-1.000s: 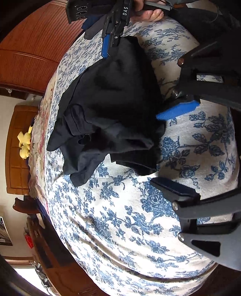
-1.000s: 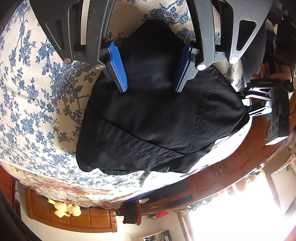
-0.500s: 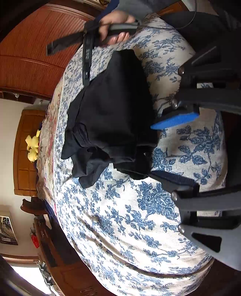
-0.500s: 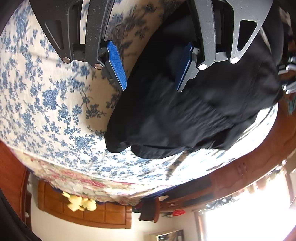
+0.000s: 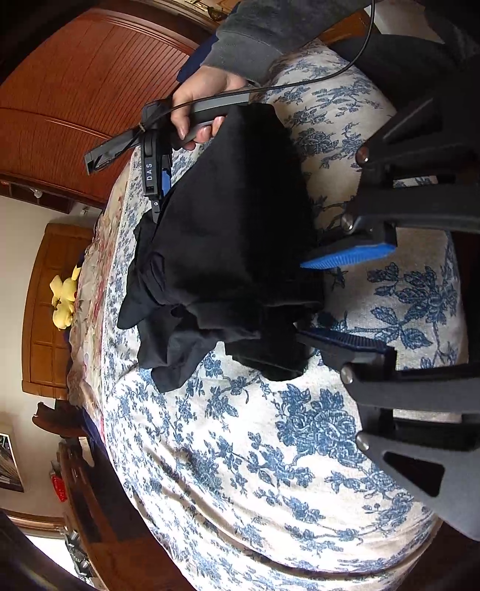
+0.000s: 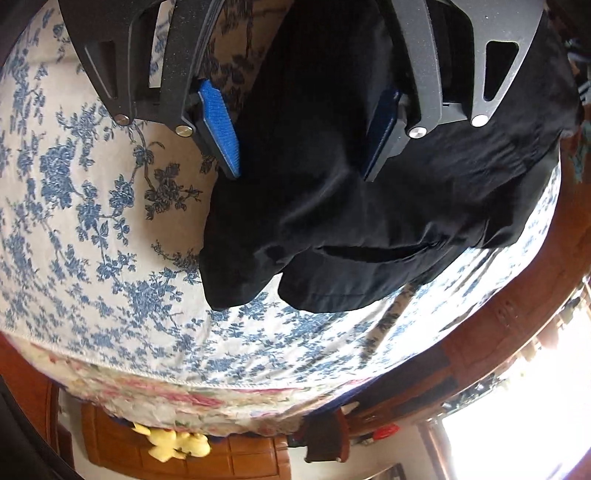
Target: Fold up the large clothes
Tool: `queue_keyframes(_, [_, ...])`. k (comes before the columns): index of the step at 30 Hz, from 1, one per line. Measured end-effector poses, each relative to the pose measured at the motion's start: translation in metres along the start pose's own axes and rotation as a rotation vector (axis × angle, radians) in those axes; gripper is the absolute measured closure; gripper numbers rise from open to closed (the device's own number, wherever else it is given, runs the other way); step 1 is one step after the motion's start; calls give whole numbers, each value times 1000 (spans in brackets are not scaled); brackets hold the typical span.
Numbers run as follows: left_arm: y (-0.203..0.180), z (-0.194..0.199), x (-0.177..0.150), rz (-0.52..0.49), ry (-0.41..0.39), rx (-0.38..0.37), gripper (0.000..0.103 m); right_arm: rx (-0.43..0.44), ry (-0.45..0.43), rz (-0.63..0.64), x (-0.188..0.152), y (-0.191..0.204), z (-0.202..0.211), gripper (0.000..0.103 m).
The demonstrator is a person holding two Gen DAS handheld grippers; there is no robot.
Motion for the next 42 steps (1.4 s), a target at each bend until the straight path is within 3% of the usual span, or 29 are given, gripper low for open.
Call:
queue_keyframes(5, [-1,-1,0,-1,3,1,72,14,17,-25,3,-6,-7,28])
queue_keyframes(19, [-4,-2,-2,-12,15,1,72,27,43,-34,5,-12,-15,24])
queue_keyframes(24, [-6,-5,0,-18,19,0,81,62,47,-48,3,-13,-15,27])
queue_keyframes(28, [-6,-7,1,-24,22,-3,95,92,57,-61,1,-11,-14,38])
queue_keyframes(31, [-5,-4,2,-24,10,-19,99,105,58,-51,1,-6,-10,59])
queue_keyframes(34, [-2,3,5,-21,-18,-29,101,40,6,9,4,4,5,82])
queue_keyframes(38, [13,20,8,-8,-68,-10,101,-11,-51,79,10,28,23,88])
queue_keyframes(42, [56,47,11,36,-124,27,102,-19,-83,125,20,62,29,89])
Point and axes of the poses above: each gripper's, at about its wrist camera, not at the fingertips, and z roughly against the way its jaws point, y to its left, x to its top, the point moved 8 cm from there along -z, roughly the way its jaws point, and after that the axes turned 13 degrees about y, right-handed, at the moved point
